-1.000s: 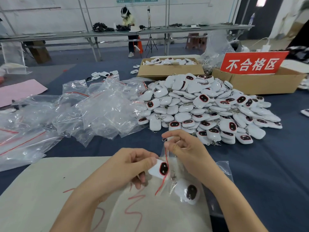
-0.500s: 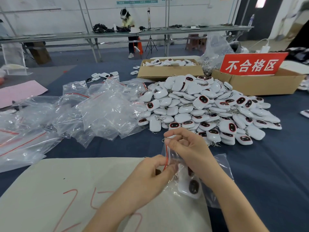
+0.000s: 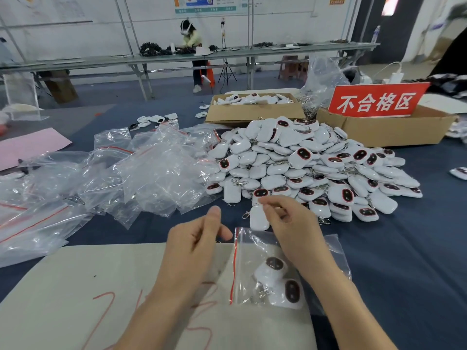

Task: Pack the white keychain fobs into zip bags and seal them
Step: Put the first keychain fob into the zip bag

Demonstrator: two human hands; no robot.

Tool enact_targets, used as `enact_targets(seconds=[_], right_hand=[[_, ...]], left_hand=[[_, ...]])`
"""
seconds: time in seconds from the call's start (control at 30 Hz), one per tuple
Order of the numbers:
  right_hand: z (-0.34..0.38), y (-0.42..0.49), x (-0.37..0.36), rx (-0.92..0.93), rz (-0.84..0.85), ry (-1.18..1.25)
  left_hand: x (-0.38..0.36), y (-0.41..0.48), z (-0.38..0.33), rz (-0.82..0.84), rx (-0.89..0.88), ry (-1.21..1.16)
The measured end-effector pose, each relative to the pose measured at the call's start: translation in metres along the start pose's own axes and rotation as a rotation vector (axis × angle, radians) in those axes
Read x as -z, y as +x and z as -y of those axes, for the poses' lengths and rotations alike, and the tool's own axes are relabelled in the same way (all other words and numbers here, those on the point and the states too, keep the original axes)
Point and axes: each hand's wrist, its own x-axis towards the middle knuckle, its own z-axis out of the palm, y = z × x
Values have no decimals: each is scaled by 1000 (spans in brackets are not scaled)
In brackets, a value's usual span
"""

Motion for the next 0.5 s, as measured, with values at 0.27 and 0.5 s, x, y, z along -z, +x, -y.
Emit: enact_targets(seconds=[0.27,0.5], right_hand=[[-12,-2,-12,-58,74,-512],[-5,-2,-10,-108,56,-67]], left_hand=[[-11,10,21,70,-27,253],[-9,11,19,52,-171,222]])
